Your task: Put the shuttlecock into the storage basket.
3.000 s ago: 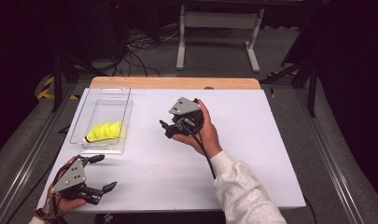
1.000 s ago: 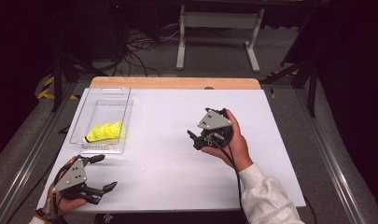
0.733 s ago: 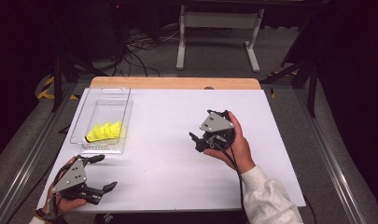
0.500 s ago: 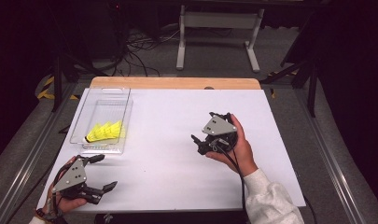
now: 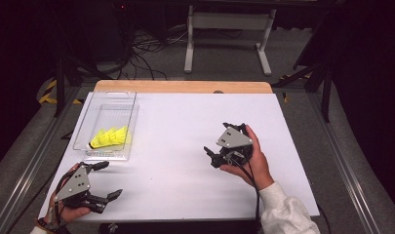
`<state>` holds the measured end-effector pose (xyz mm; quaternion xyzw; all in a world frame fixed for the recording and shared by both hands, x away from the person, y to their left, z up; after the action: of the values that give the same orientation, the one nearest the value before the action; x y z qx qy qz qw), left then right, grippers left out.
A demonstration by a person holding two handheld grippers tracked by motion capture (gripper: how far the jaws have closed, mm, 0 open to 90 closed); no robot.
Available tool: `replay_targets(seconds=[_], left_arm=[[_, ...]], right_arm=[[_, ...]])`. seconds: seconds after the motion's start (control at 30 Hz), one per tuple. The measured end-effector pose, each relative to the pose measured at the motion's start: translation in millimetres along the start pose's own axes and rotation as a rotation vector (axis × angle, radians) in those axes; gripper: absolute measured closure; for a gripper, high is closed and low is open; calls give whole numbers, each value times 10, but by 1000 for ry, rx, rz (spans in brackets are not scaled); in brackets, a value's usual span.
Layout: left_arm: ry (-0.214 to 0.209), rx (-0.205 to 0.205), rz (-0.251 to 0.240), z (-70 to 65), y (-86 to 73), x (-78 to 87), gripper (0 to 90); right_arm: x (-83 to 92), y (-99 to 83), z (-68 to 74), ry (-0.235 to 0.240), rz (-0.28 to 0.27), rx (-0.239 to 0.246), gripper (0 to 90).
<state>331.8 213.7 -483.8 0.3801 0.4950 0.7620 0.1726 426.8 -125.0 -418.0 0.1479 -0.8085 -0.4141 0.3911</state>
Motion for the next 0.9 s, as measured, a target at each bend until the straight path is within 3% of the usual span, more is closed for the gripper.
replay_targets(seconds=[0.53,0.9], left_arm=[[3,3,-1,6,-2,9,67],[0,0,-2,4,1,1,66]], right_arm=[[54,-185,122,14,2,22,79],[121,-342,139,10,-8,-2,79]])
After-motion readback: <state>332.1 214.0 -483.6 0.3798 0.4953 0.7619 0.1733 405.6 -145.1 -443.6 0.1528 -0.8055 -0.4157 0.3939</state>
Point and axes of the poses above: each handheld gripper's, and its own axes: x roughly backward along the jaws, y roughly out of its top, z roughly to its left, the point moved 8 cm from there along -x, roughly forward along the jaws, and after that the axes turned 8 degrees about y, right-handed, at the moved point
